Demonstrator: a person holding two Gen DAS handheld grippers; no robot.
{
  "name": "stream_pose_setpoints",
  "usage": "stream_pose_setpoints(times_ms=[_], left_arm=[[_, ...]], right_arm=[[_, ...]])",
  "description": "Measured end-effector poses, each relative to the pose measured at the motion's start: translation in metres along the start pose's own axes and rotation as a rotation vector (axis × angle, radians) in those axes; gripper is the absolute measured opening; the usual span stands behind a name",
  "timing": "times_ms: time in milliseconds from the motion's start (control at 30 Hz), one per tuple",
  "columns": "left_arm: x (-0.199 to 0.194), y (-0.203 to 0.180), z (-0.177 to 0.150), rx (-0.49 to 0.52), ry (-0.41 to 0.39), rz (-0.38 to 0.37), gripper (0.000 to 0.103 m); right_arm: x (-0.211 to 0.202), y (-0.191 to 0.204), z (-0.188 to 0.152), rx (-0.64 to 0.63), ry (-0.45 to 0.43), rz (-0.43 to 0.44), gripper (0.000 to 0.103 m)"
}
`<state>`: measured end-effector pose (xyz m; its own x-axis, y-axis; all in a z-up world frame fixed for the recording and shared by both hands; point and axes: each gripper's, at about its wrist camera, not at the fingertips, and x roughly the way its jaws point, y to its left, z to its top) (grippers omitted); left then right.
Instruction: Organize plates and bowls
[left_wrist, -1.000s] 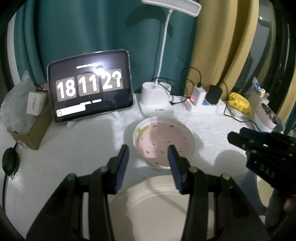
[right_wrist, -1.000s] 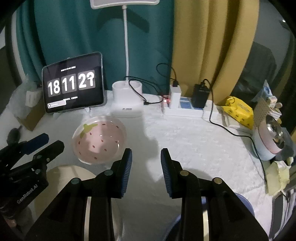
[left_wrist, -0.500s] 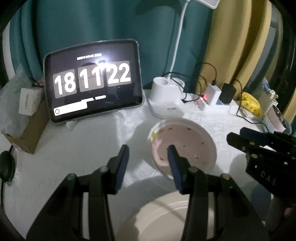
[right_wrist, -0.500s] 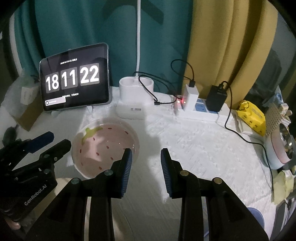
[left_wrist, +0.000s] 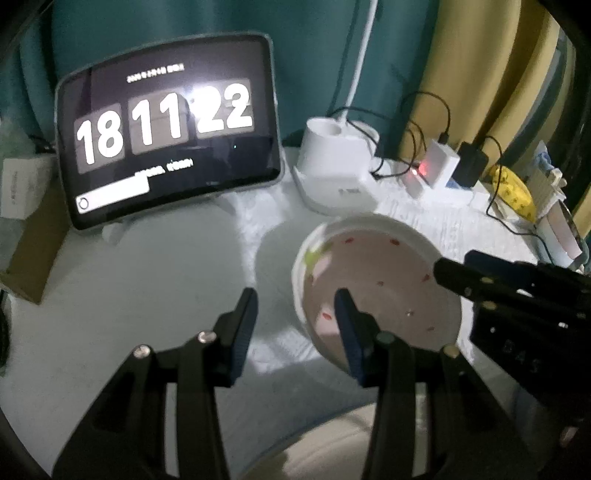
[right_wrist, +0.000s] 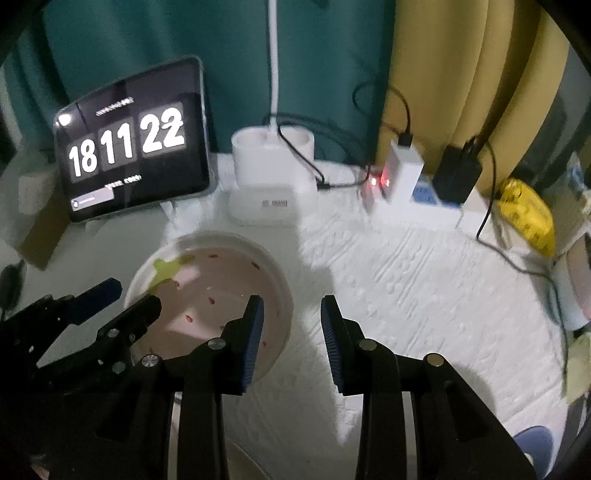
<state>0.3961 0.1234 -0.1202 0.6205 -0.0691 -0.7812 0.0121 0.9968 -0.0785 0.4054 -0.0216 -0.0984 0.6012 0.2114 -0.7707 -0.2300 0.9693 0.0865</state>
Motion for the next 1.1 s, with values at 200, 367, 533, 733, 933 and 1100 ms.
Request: stream_pose_setpoints(times_ms=[200, 367, 533, 733, 933, 1100], left_arm=[[0.014, -0.003, 0.002, 0.024, 0.055, 0.002, 0.045], [0.018, -0.004, 0.000, 0.023, 0.065, 0.011, 0.045], [0.023, -0.004, 0.000, 0.016, 0.071, 0.011, 0.045], [0.023, -0.008, -0.001, 0.027, 0.069, -0.004, 0.043], [0.022, -0.010, -0.003, 0.018, 0.047, -0.018, 0.025], [0.019, -0.011, -0.006, 0.020, 0.053, -0.017, 0.023]], right_arm=[[0.024, -0.005, -0.001, 0.063, 0.062, 0.032, 0.033], [0.039, -0.002, -0.004, 0.080, 0.105, 0.066, 0.033], [0.043, -0.001, -0.004, 0.090, 0.108, 0.070, 0.033], [0.047, -0.001, -0.005, 0.088, 0.127, 0.087, 0.016], [0.044, 0.002, -0.007, 0.079, 0.113, 0.113, 0.013], [0.037, 0.000, -0.011, 0.090, 0.098, 0.124, 0.013]])
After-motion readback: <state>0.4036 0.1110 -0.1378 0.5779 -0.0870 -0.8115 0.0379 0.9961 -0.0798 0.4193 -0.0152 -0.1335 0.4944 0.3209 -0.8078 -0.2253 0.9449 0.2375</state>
